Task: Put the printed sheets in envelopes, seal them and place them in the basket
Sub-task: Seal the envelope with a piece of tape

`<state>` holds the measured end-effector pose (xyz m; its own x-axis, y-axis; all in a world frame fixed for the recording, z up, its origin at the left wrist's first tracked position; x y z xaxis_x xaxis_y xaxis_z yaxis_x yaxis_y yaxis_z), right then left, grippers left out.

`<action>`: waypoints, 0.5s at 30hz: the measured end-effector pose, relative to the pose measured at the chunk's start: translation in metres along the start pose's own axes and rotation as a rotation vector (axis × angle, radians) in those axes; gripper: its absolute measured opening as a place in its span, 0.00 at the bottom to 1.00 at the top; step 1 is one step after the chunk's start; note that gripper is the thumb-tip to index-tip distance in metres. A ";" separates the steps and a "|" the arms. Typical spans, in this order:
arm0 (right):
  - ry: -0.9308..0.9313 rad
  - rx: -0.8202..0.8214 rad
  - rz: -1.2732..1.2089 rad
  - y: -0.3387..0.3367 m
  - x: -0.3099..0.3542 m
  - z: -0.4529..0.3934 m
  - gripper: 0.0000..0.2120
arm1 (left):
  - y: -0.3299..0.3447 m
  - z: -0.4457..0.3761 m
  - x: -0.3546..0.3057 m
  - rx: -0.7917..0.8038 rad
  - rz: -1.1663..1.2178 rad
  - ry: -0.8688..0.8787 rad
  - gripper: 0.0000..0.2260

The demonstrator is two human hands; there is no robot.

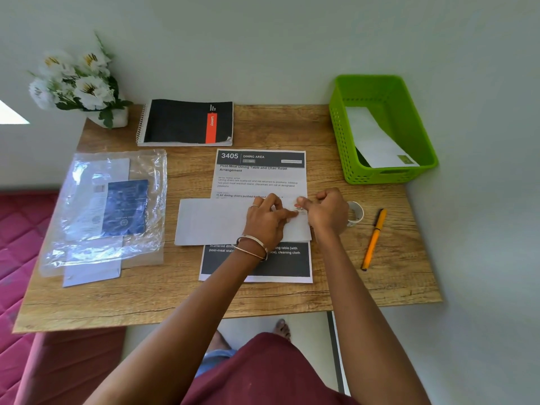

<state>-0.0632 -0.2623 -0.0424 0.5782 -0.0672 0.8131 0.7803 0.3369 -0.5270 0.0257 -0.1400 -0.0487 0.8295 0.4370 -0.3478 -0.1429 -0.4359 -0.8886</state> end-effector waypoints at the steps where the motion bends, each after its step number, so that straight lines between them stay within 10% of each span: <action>1: 0.004 0.013 -0.005 0.001 -0.002 -0.001 0.21 | -0.001 0.001 0.000 0.012 -0.006 0.017 0.11; 15: 0.002 0.085 0.164 0.004 0.010 0.001 0.36 | -0.004 0.006 -0.002 0.071 -0.014 0.128 0.16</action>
<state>-0.0545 -0.2611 -0.0359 0.6963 -0.0066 0.7177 0.6529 0.4212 -0.6295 0.0211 -0.1346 -0.0462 0.8931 0.3366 -0.2984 -0.1650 -0.3721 -0.9134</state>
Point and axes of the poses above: each hand's wrist, its own z-axis away from the middle knuckle, its own y-axis out of the palm, x = y × z, the point moved 5 cm from there along -z, towards the middle knuckle, and after that the axes turned 12 degrees about -z, right-handed, at the moved point
